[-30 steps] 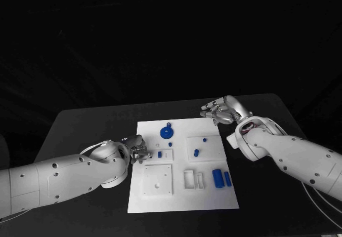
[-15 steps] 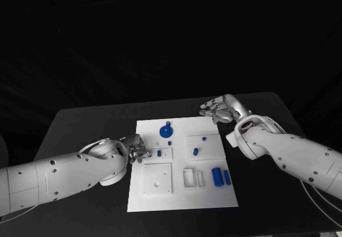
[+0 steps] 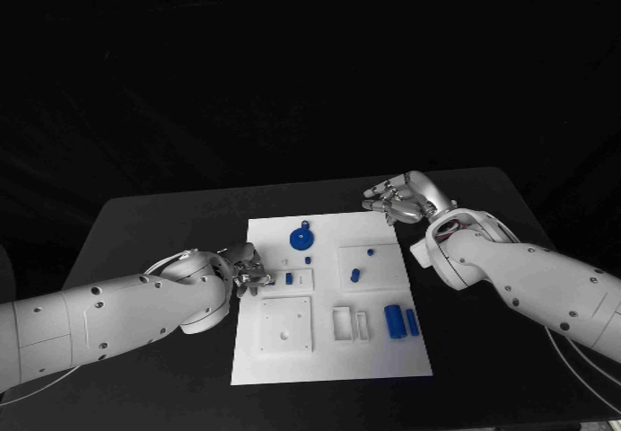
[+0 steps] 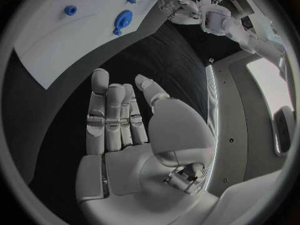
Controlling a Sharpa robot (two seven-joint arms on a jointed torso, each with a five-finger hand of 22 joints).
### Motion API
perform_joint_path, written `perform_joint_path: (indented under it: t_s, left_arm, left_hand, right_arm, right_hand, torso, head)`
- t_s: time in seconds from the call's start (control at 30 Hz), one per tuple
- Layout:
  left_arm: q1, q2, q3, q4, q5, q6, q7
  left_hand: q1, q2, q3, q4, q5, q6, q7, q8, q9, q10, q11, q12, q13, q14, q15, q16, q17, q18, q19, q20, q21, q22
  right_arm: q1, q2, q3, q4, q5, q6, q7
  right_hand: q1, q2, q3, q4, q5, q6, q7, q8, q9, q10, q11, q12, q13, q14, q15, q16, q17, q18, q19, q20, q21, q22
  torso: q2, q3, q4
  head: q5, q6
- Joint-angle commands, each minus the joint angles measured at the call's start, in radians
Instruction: Assemble the parts on the task board
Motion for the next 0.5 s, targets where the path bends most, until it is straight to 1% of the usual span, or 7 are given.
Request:
perform_joint_path:
  t_s: [0.03,0.23,0.43,0.5]
  left_arm:
    - [-0.004,0.004,-0.004,-0.009,0.018,0.057,-0.018]
    - [0.005,0.007,0.004,-0.015,0.020,0.076,-0.015]
    - [0.030,0.006,0.008,-0.020,0.063,0.118,-0.004]
    - [0.040,0.006,0.008,-0.022,0.083,0.143,-0.001]
  left_hand:
    - [0.004,0.013,0.138,-0.143,0.004,0.052,-0.056,0.007,0.002,-0.002,-0.006,0.006,0.001,-0.003,-0.005,-0.001,0.000,0.014,-0.008,-0.002,0.005,0.020]
    - [0.005,0.014,0.137,-0.143,0.003,0.049,-0.055,0.007,0.003,-0.005,-0.006,0.007,0.002,-0.004,-0.005,-0.001,0.000,0.014,-0.008,-0.002,0.005,0.020]
    - [0.008,0.016,0.135,-0.143,0.002,0.047,-0.054,0.007,0.004,-0.008,-0.005,0.008,0.002,-0.006,-0.004,-0.001,0.000,0.014,-0.011,-0.002,0.006,0.020]
    - [0.010,0.018,0.131,-0.143,0.002,0.045,-0.053,0.007,0.005,-0.010,-0.004,0.011,0.004,-0.009,-0.003,0.000,0.000,0.014,-0.013,-0.001,0.006,0.021]
  right_arm:
    - [-0.001,0.002,0.000,0.000,-0.001,0.010,0.011]
    - [-0.001,0.002,0.000,0.000,-0.001,0.010,0.011]
    - [-0.001,0.003,0.000,-0.002,-0.001,0.011,0.010]
    - [-0.001,0.004,0.000,-0.002,-0.001,0.011,0.010]
  right_hand:
    - [-0.002,-0.008,0.006,0.003,0.005,0.009,-0.001,-0.003,0.000,0.003,-0.002,-0.006,-0.001,0.001,-0.008,0.000,0.001,0.013,0.016,-0.005,-0.005,0.012]
    - [-0.002,-0.008,0.006,0.003,0.005,0.009,-0.001,-0.003,0.000,0.003,-0.002,-0.006,-0.001,0.001,-0.008,0.000,0.001,0.013,0.016,-0.005,-0.005,0.012]
    - [-0.002,-0.008,0.006,0.003,0.005,0.009,-0.001,-0.003,0.000,0.003,-0.002,-0.006,-0.001,0.001,-0.008,0.000,0.001,0.013,0.016,-0.005,-0.005,0.012]
    - [-0.002,-0.008,0.006,0.003,0.005,0.009,-0.001,-0.003,0.000,0.003,-0.002,-0.006,-0.001,0.001,-0.008,0.000,0.001,0.013,0.016,-0.005,-0.005,0.012]
  torso:
    - [0.000,0.0003,-0.0003]
    - [-0.001,0.0007,0.0002]
    - [-0.001,0.0009,-0.0005]
    - [-0.001,0.0008,-0.0003]
  head:
    - [0.002,0.001]
    - [0.002,0.002]
    - [0.004,0.004]
    - [0.004,0.003]
